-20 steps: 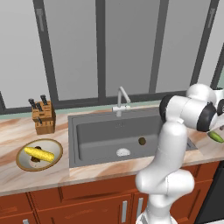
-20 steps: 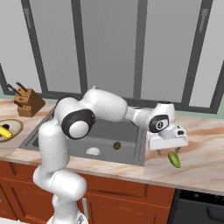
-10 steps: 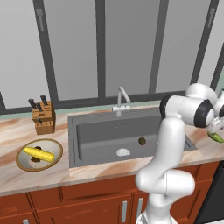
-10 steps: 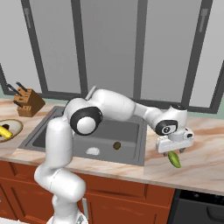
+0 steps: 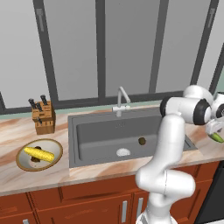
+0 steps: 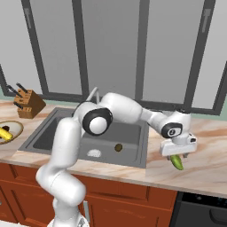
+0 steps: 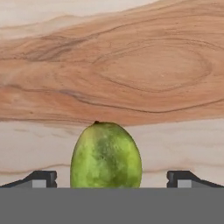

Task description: There is a mixed pile of frozen fruits and vegetables on the counter. Locate all the frozen vegetables and place the items in a bowl on the counter. Take all the frozen fruits and defrost them in a running sink.

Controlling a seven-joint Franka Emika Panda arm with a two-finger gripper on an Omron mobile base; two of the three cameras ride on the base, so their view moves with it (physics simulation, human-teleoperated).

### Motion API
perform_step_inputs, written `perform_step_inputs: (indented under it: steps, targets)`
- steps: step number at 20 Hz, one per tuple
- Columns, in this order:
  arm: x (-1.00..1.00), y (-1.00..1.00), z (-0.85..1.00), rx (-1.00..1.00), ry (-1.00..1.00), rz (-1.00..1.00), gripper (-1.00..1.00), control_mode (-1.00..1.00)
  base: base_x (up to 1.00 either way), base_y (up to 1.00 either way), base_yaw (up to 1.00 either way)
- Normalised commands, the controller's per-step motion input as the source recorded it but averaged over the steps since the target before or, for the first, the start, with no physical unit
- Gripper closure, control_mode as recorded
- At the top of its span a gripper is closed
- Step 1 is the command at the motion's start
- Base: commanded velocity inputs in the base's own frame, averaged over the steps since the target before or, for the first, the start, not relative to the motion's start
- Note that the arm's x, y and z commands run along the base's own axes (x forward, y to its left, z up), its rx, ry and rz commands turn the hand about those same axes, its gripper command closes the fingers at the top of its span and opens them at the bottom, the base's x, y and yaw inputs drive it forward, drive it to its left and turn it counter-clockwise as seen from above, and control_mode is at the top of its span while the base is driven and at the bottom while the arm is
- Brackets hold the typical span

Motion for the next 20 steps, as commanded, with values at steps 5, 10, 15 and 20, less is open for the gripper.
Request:
perform_step_inputs:
  steps: [5, 10, 15, 20]
  targets:
    - [0.0, -0.01, -0.34, 0.0, 0.14, -0.04, -1.0, -1.0, 0.0, 0.0, 0.0]
    - [0.01, 0.04, -0.17, 0.0, 0.08, 0.0, 1.0, -1.0, 0.0, 0.0, 0.0]
    - [0.0, 0.1, 0.03, 0.0, 0.01, 0.0, 1.0, -1.0, 0.0, 0.0, 0.0]
    - [-0.1, 0.44, 0.71, -0.01, 0.0, 0.0, 1.0, -1.0, 0.0, 0.0, 0.0]
